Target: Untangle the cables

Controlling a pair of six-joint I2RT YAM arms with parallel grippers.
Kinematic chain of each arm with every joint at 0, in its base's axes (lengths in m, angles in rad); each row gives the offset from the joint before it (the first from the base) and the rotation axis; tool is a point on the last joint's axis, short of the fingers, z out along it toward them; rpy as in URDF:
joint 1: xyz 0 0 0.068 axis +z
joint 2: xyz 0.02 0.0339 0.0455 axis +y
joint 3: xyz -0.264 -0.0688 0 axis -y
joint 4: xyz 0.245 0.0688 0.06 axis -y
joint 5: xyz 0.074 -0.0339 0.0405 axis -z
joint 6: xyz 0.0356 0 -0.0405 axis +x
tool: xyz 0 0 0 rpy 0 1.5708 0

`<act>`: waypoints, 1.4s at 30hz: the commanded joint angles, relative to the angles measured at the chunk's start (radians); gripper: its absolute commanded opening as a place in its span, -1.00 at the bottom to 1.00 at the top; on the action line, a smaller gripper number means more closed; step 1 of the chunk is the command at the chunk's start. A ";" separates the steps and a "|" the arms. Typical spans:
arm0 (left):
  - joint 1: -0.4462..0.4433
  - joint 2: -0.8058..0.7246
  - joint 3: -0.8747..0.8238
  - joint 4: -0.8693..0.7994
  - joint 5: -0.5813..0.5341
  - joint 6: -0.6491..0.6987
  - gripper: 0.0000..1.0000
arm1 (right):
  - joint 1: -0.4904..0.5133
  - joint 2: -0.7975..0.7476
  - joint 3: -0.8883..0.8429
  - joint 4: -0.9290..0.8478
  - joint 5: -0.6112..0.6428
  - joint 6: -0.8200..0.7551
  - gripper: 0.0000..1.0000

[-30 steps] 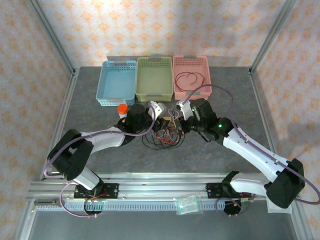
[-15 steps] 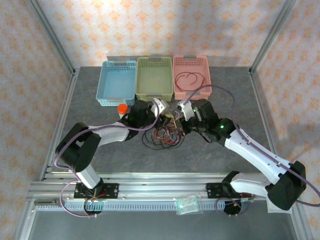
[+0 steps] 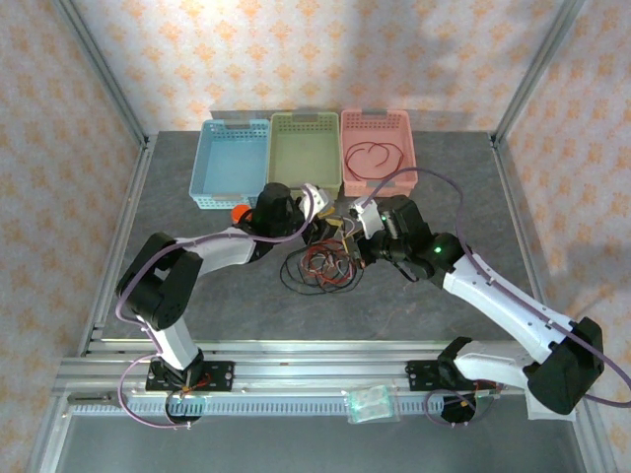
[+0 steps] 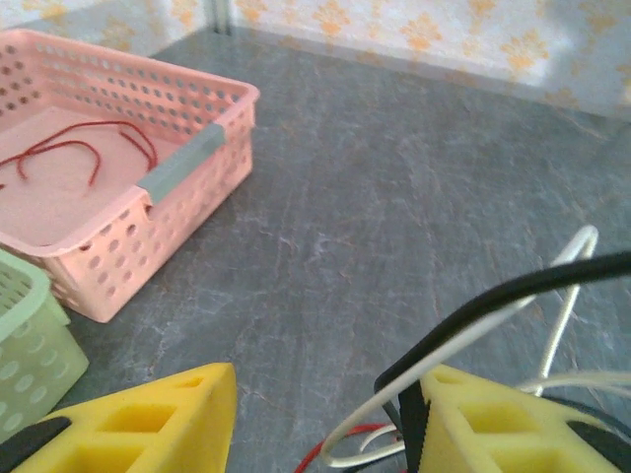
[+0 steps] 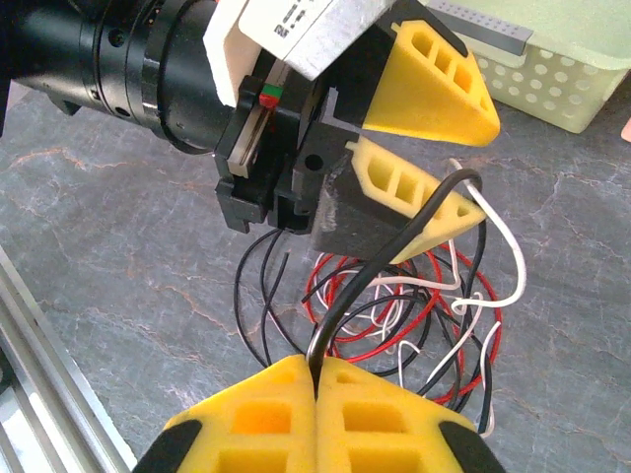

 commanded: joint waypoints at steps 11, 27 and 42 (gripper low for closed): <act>0.080 0.044 0.128 -0.220 0.217 0.170 -0.04 | -0.004 -0.012 0.019 -0.012 -0.027 -0.006 -1.00; 0.089 0.123 0.262 -0.394 0.369 0.231 -0.20 | -0.004 -0.008 0.017 -0.012 -0.034 -0.005 -1.00; 0.087 -0.003 0.125 -0.192 0.260 0.050 -1.00 | -0.004 -0.005 -0.005 0.001 0.096 0.033 -1.00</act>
